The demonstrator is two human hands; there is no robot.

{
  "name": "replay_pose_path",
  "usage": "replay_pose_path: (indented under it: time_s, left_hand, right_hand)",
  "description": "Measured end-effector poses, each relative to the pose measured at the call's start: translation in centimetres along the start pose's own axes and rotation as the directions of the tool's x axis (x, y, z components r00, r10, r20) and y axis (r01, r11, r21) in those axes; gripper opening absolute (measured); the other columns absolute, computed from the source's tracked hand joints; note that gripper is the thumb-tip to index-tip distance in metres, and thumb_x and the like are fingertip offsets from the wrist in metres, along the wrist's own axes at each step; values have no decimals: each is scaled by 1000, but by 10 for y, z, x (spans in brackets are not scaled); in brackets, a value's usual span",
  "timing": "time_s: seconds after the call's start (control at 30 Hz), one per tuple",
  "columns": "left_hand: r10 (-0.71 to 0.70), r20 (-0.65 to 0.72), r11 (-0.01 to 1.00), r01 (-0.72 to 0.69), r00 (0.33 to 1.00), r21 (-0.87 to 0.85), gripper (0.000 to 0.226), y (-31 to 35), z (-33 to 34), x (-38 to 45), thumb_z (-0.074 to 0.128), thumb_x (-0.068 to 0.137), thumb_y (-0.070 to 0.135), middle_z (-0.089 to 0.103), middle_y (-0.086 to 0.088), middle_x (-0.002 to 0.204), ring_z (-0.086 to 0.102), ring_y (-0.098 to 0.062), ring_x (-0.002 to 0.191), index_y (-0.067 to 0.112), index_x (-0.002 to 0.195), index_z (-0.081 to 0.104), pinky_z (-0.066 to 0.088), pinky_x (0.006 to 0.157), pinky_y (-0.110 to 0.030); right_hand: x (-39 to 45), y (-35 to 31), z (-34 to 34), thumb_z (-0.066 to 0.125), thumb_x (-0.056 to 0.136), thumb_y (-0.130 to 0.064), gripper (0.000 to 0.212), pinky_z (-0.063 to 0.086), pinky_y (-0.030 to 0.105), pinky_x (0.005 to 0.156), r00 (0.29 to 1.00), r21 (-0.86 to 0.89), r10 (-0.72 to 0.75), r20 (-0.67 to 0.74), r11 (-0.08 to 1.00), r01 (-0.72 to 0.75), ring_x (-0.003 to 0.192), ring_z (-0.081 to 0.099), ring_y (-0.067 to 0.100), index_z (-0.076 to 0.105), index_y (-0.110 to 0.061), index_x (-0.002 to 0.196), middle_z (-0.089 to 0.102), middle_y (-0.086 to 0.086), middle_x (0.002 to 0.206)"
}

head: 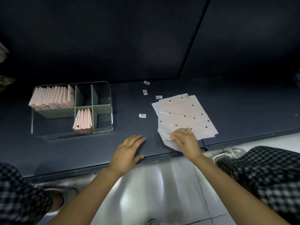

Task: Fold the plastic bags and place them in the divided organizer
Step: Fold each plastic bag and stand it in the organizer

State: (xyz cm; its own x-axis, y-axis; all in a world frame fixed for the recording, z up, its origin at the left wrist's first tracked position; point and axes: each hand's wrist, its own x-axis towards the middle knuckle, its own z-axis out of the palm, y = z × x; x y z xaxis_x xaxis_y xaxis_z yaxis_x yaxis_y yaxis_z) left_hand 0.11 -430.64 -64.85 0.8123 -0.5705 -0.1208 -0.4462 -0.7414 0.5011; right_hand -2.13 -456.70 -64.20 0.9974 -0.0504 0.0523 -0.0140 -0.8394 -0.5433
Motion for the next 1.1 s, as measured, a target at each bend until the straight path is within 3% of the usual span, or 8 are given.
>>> replay_pose_path:
  time_s: [0.13,0.3,0.47,0.6,0.73,0.77,0.93,1.1]
  left_hand:
    - [53,-9,995,-53,999,-80,78,13,-3,6,76,77,30,37,9,147,27,-12,138,24,144,36,21,110,-20]
    - [-84,-25,984,79,996,-162,16,7,-1,-7,63,88,25,71,10,97,63,-16,91,30,101,71,46,76,-28]
    - [-262,40,877,255,964,-407,32,-7,-4,-7,47,98,33,56,2,65,51,-20,66,18,73,60,43,68,-34]
    - [-384,40,725,328,923,-605,37,-12,-6,-3,43,99,33,59,3,77,53,-13,76,6,80,61,43,78,-27]
    - [-462,-3,658,341,887,-671,41,-13,-6,8,41,100,30,62,-7,82,53,-17,80,-5,87,59,46,84,-36]
    - [-483,-26,666,348,875,-660,41,-13,-5,10,41,100,30,62,-9,82,55,-20,80,-4,89,59,46,83,-37]
    - [-518,-313,829,377,796,-414,27,-6,2,8,49,96,28,62,-2,111,55,-23,103,19,121,54,44,81,-33]
    - [-3,-422,1000,7,907,6,33,7,16,-1,68,85,15,60,-10,122,57,-29,112,7,116,61,48,94,-39]
  right_hand:
    - [2,-38,13,58,92,-23,17,40,28,82,944,70,-90,318,995,71,90,54,22,71,-12,95,68,4,95]
    - [1,-62,13,58,92,-26,17,43,24,76,808,259,-32,588,954,-151,83,58,10,71,-15,93,68,-2,91]
    - [19,-47,-17,41,95,-43,40,47,11,81,787,465,96,610,761,-453,97,66,11,65,-15,111,70,2,107]
    - [21,-13,-28,45,86,-51,53,43,30,101,758,604,71,649,558,-569,115,59,16,55,-20,127,63,2,124]
    - [11,-8,-6,64,88,-24,25,49,18,89,727,476,96,680,697,-537,99,64,7,62,-17,112,70,-7,104]
    - [10,-12,1,63,89,-19,7,51,18,81,746,451,163,645,708,-544,85,64,9,64,-16,95,69,-6,87]
    - [19,-25,24,59,91,-19,35,42,26,65,834,257,384,396,825,-503,57,48,16,45,-16,59,48,0,56]
    - [25,-25,30,57,91,-21,29,49,36,80,795,157,479,373,812,-563,71,52,23,49,-9,65,52,6,64]
